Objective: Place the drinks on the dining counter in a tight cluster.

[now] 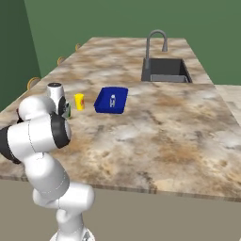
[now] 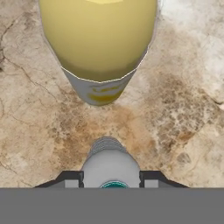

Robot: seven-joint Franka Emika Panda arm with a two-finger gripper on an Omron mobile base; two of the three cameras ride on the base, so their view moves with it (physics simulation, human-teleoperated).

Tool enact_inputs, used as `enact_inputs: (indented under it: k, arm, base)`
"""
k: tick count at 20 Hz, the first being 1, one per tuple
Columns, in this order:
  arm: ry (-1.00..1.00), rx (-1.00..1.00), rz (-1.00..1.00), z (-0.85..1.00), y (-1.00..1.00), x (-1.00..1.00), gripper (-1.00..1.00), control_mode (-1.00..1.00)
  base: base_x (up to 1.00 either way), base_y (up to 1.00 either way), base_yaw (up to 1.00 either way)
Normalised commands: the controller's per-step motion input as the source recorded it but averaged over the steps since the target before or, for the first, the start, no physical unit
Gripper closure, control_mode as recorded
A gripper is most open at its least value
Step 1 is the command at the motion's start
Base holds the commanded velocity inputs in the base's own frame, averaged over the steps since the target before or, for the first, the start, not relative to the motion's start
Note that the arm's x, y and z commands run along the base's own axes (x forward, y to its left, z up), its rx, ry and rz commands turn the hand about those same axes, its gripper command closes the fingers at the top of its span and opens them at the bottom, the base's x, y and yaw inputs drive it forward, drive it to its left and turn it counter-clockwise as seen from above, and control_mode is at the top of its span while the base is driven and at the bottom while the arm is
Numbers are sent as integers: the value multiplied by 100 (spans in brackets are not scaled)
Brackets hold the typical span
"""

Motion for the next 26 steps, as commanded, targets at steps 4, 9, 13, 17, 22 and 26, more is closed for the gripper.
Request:
enact_inputs:
  k: [4, 9, 13, 17, 22, 26]
  arm:
    - [0, 0, 0, 0, 0, 0, -100, -100]
    - [0, 0, 0, 2, 0, 0, -100, -100]
    - [-10, 0, -1, 28, 0, -5, -100, -100]
    - [-15, 0, -8, 47, -10, -9, -100, -100]
    - [-1, 2, -20, 26, -25, 0, -100, -100]
    - [-2, 6, -27, 24, -33, -7, -100, -100]
  base:
    - [0, 0, 0]
    - [0, 0, 0]
    - [0, 0, 0]
    - [0, 0, 0]
    - [0, 0, 0]
    - [0, 0, 0]
